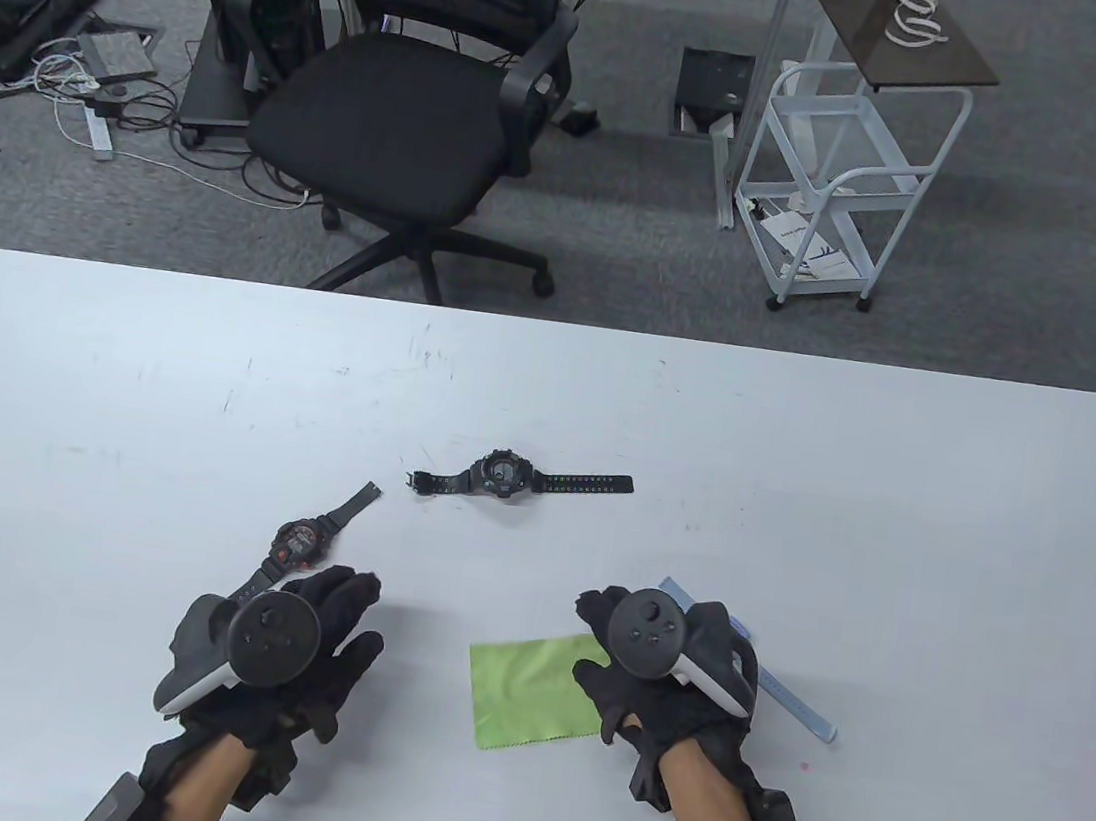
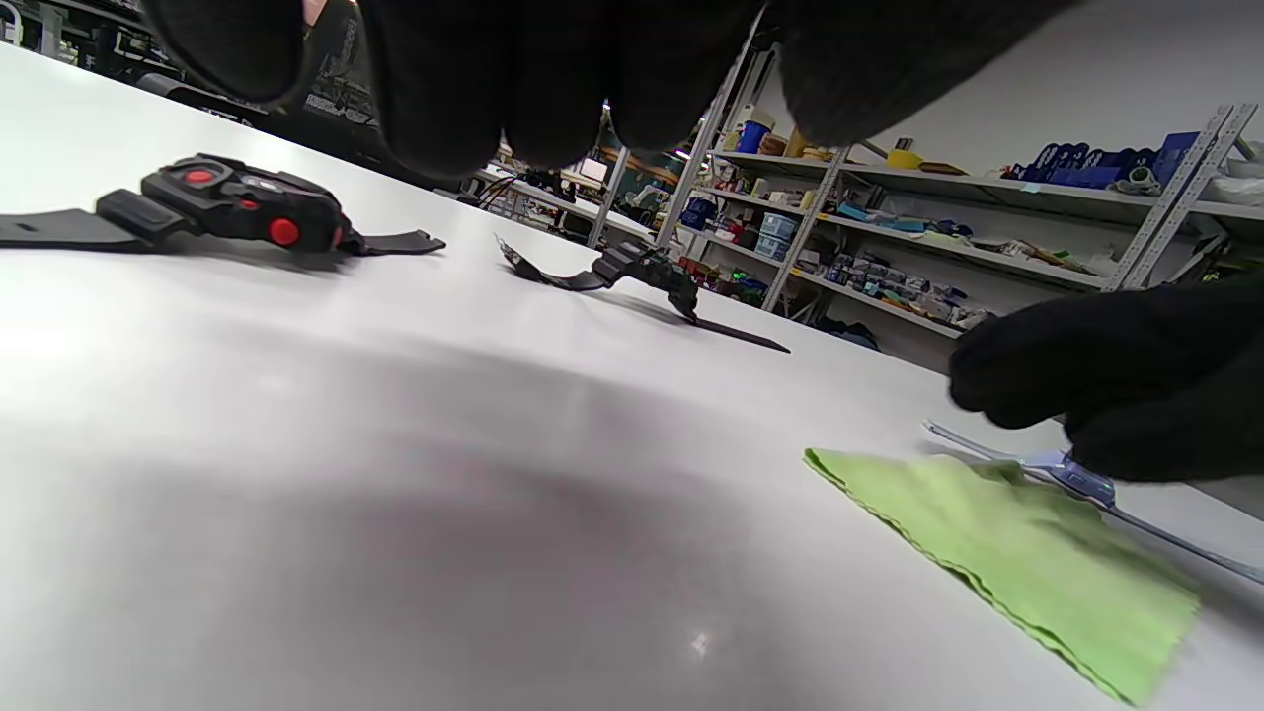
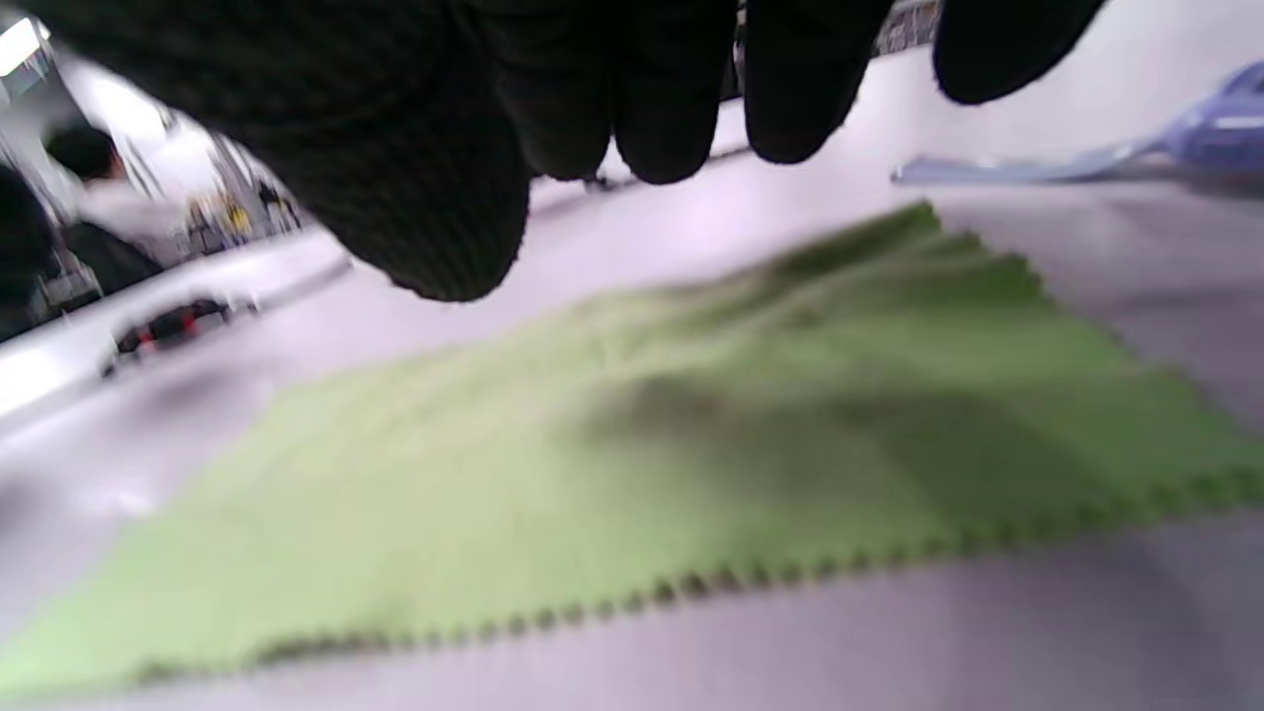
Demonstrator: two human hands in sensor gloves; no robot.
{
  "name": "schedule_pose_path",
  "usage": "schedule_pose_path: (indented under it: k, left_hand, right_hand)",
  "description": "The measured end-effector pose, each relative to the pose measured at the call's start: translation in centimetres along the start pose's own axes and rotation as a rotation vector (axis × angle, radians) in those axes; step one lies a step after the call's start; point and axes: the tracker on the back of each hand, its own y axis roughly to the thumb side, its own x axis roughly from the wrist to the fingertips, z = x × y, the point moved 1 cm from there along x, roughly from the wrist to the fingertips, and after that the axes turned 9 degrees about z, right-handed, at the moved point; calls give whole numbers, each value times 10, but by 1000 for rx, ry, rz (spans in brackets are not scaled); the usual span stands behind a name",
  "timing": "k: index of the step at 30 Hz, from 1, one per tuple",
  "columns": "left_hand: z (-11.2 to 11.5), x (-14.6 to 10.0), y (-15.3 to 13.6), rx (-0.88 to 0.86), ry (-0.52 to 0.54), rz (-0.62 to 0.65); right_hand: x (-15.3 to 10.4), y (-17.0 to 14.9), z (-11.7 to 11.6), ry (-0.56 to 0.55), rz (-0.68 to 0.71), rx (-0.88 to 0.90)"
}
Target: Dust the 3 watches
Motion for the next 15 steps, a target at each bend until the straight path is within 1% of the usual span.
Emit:
schedule_pose_path:
  k: [2, 5, 15]
  left_hand:
    - [0, 0, 0, 0, -2, 2]
    - [1, 0, 0, -5, -5, 5]
    - [7, 5, 3, -1, -38, 14]
  right_hand:
    - [7, 1, -6, 45, -3, -25]
    - [15, 1, -15, 69, -5, -36]
    - [16, 5, -13, 35, -19, -106]
